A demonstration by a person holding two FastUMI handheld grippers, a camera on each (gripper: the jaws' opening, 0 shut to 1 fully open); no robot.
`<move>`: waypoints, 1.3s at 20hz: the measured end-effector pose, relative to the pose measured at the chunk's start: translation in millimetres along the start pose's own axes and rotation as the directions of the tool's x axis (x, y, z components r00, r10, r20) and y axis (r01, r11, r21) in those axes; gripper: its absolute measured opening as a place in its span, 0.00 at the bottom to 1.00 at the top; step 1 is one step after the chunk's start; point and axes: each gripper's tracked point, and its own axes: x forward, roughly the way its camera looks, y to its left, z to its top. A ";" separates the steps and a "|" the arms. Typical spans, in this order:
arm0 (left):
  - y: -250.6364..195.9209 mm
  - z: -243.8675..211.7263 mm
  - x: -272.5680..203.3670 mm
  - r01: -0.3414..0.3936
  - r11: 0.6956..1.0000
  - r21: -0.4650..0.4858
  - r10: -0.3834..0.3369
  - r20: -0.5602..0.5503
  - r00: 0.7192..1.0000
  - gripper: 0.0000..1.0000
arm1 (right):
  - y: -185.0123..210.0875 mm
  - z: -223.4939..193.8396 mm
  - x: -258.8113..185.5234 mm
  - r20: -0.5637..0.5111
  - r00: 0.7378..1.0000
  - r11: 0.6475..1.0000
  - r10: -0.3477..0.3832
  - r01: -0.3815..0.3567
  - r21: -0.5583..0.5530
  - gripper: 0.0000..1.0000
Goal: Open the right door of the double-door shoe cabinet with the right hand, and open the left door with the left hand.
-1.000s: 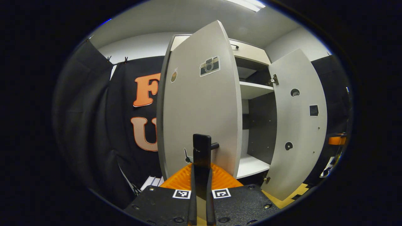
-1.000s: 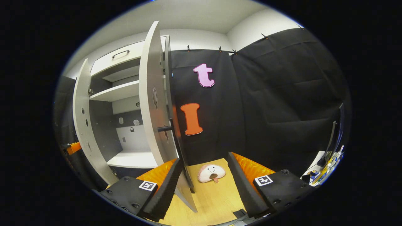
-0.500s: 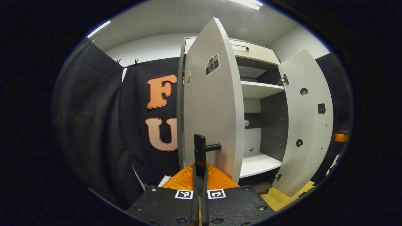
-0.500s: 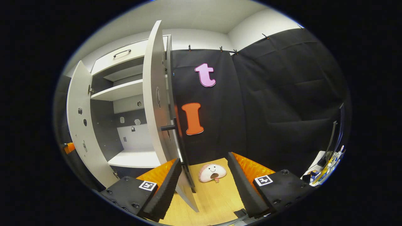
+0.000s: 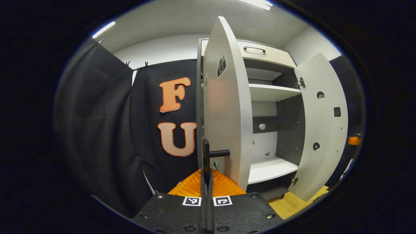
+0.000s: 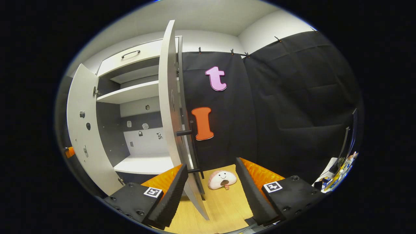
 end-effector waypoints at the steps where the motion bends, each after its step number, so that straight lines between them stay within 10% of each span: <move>1: 4.1 -0.2 -0.1 -0.003 1.000 0.002 0.003 0.001 1.000 0.00 | 1.6 -0.3 -0.5 -0.001 1.000 1.000 -0.001 0.001 0.003 0.87; 21: 24.2 11.5 -84.4 -0.038 0.998 -0.051 0.037 -0.028 0.999 0.00 | 13.2 10.0 -25.1 0.028 1.000 0.999 -0.003 0.004 -0.042 0.89; 26: 12.7 30.2 -105.8 -0.048 0.998 -0.042 0.048 -0.006 0.999 0.17 | 12.4 18.3 -41.3 0.044 0.999 0.998 0.001 0.002 -0.065 0.89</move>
